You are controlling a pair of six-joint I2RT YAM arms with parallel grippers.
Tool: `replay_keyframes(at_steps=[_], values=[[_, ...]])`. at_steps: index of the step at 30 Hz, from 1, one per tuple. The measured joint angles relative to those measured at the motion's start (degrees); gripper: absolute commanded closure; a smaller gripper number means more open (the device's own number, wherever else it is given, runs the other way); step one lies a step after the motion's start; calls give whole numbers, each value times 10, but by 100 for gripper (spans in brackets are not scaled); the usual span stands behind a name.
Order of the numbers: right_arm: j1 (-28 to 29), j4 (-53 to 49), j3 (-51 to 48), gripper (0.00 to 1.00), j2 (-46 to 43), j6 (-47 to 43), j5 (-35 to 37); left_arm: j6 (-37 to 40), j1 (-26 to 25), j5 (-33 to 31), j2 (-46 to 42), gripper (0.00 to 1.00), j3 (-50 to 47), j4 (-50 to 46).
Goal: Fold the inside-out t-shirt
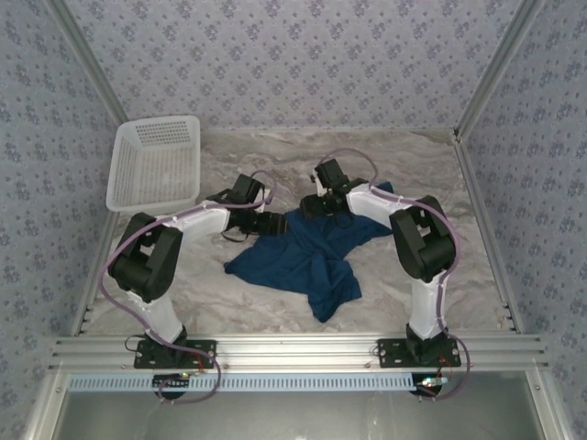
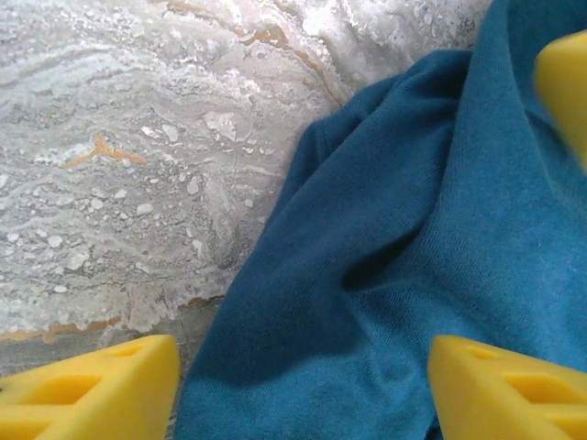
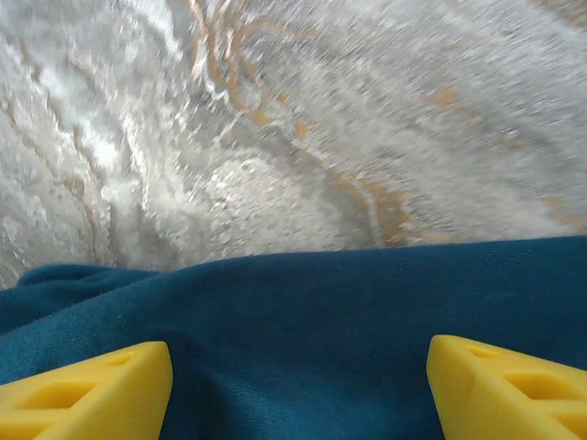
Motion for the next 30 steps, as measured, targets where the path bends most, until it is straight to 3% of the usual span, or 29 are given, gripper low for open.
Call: replay_keyframes(at_steps=[4,9,12,13,20,30], values=[[2,-12,23,36,35,-11,0,-2,0,22,7,54,-13,10],[2,-14,45,71,53,-21,6,-2,0,35,19,81,-30,12],[-2,-19,56,97,58,-30,14,0,3,36,19,100,-29,15],[-5,-21,61,100,59,-33,16,3,4,36,18,100,-27,15],[-44,-23,76,100,18,-60,38,4,37,7,-27,100,6,11],[-63,59,86,100,-223,-93,8,56,38,-90,-266,100,100,44]])
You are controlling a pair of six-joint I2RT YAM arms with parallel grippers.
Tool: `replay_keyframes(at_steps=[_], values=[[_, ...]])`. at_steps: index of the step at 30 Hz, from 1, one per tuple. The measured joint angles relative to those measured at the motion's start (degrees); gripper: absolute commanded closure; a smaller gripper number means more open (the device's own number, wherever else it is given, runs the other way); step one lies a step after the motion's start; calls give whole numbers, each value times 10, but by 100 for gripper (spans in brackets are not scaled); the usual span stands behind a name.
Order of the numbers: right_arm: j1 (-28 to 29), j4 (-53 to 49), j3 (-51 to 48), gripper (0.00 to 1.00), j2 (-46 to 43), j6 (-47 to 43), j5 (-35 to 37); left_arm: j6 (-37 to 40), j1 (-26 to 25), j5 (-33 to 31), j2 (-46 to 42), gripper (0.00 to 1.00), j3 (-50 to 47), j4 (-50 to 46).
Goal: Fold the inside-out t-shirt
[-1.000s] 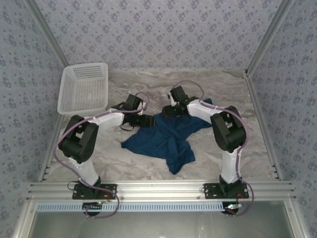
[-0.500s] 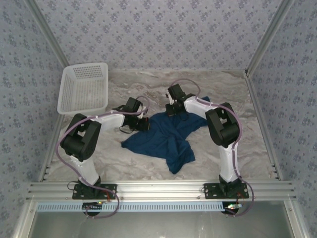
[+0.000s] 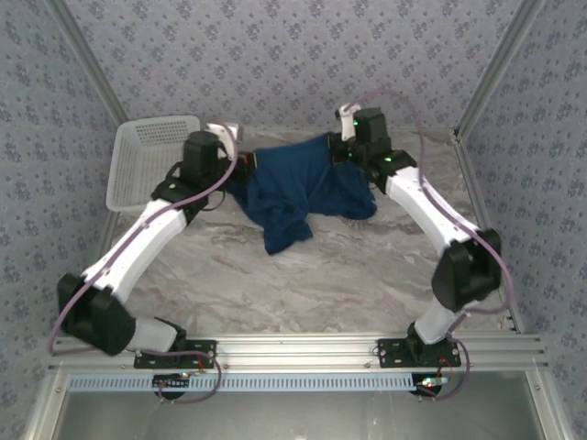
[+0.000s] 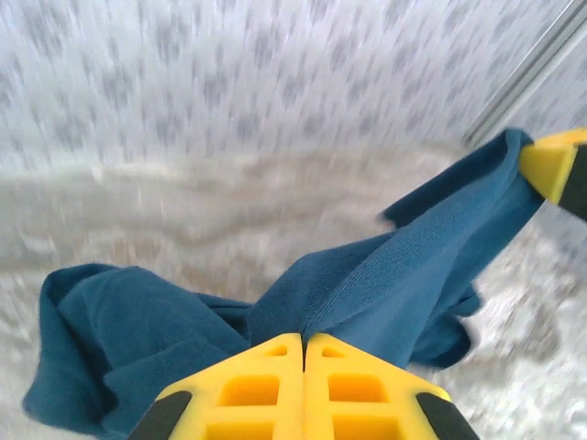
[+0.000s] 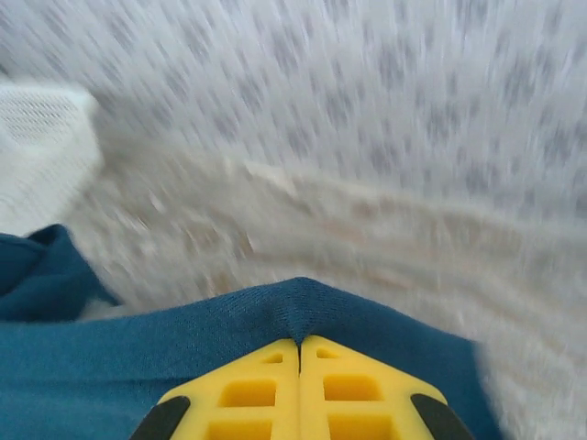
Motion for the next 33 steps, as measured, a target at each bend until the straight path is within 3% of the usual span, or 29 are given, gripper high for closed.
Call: replay_keyframes(at_steps=[5,8,9,11,12,16,19,25,29,33], values=[[21,61,-140,100,-191,-3,-14,9,-55,1,-141,100,-96,37],[33,56,-261,87,-282,21,-12,3,-101,23,-197,100,-208,33],[37,44,-297,81,-302,35,-10,-1,-117,31,-210,95,-242,29],[47,12,-387,66,-343,78,-2,-11,-160,52,-221,59,-331,17],[51,-9,-427,63,-360,99,2,-14,-177,59,-221,49,-363,8],[66,-76,-526,55,-386,161,15,-26,-203,69,-215,33,-419,-48],[77,-66,-517,52,-351,173,19,-38,-198,27,-190,30,-387,-45],[132,-4,-386,40,-138,155,20,-82,-124,-64,-74,30,-287,-31],[177,26,-301,33,-13,127,21,-108,-79,-104,-48,28,-282,-55],[206,31,-244,32,84,109,31,-133,-76,-115,-47,25,-290,-86]])
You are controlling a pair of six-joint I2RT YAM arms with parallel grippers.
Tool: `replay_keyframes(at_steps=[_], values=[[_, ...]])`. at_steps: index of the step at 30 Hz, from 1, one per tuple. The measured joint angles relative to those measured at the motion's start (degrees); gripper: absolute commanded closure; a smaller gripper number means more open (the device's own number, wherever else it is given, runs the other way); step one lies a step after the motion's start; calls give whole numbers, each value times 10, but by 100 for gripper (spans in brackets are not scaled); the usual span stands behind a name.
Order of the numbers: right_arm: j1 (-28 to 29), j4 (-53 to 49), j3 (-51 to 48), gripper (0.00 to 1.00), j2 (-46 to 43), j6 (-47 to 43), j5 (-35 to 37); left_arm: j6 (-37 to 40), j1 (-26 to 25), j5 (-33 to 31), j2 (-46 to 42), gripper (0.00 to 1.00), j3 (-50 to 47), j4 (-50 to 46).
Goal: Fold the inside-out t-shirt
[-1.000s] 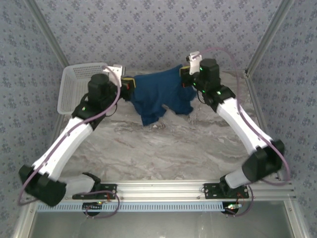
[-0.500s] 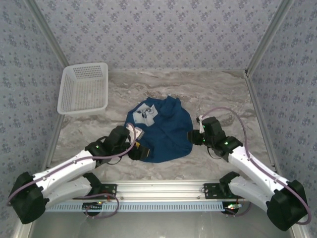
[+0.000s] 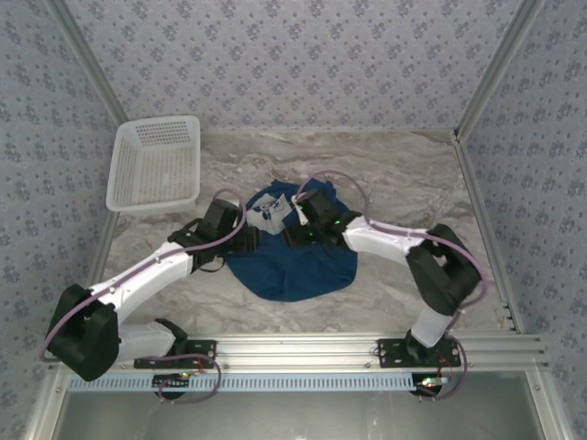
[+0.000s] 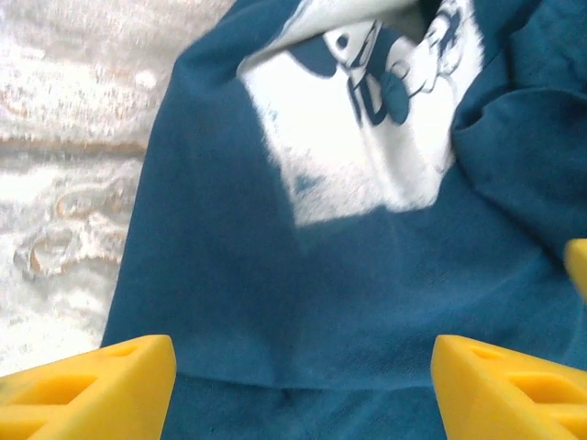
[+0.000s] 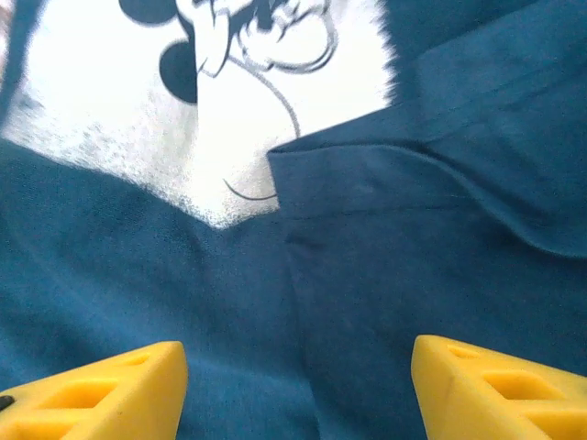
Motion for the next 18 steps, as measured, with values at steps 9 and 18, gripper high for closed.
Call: replay_keyframes(at_steps=[9,18], values=[[0,-38,29,94,78,-37,92,-49,-9,62,43,55,-69,-8],[-102,-82,-42,100,-92,-42,143,-28,-10,134,58,100,-69,47]])
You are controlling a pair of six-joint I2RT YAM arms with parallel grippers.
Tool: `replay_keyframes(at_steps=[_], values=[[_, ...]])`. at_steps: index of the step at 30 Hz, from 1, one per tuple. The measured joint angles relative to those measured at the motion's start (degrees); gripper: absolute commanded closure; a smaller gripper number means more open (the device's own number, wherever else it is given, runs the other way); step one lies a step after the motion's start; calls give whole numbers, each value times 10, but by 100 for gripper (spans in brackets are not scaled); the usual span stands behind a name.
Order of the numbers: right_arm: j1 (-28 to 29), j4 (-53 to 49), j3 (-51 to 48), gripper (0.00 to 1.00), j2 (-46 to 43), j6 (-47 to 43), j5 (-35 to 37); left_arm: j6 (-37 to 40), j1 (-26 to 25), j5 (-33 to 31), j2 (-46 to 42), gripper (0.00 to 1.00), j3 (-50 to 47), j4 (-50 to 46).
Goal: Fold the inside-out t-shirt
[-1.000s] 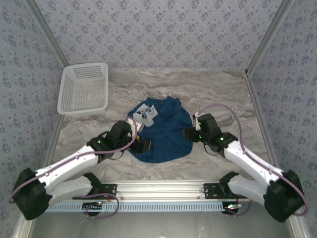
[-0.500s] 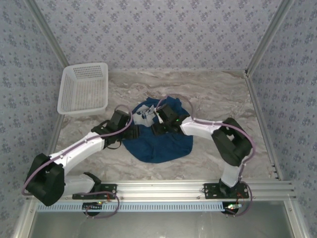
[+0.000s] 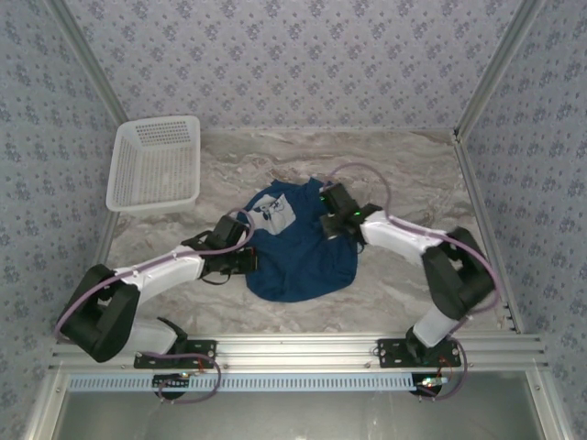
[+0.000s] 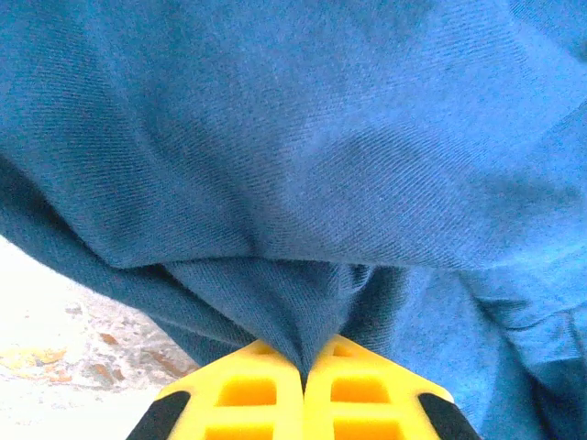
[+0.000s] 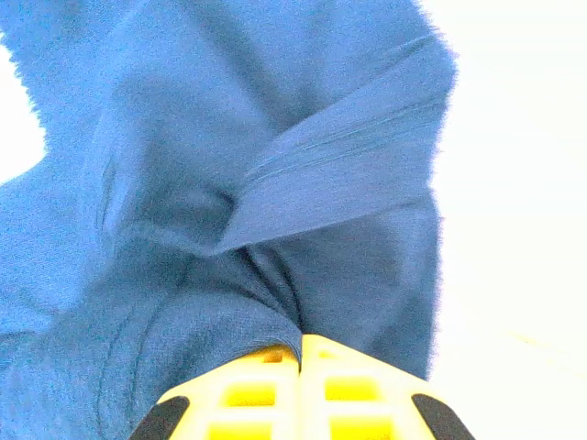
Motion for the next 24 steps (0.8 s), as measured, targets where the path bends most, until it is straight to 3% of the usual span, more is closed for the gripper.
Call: replay_keyframes(at_steps=[2,3,5,7,12,16,21,22,24], values=[[-40,-12,-14,100,-49,2,5,0,0,2,-26,100,-1,3],[-61,-19,-19,95,-66,3,7,0,0,2,-39,100,-3,5],[-96,-30,-26,68,-92,11,14,0,0,5,-71,100,-10,13],[-101,-34,-34,50,-108,11,18,0,0,11,-90,100,-17,19],[34,4,-66,34,-129,-2,-44,0,0,19,-94,100,-25,19],[130,87,-67,30,-75,7,-151,0,0,19,-94,100,-26,17],[169,157,-60,30,34,20,-230,0,0,18,-104,100,-26,15],[173,166,-59,33,53,22,-239,0,0,18,-109,100,-26,14],[177,181,-57,53,78,28,-250,0,0,18,-116,100,-26,11]])
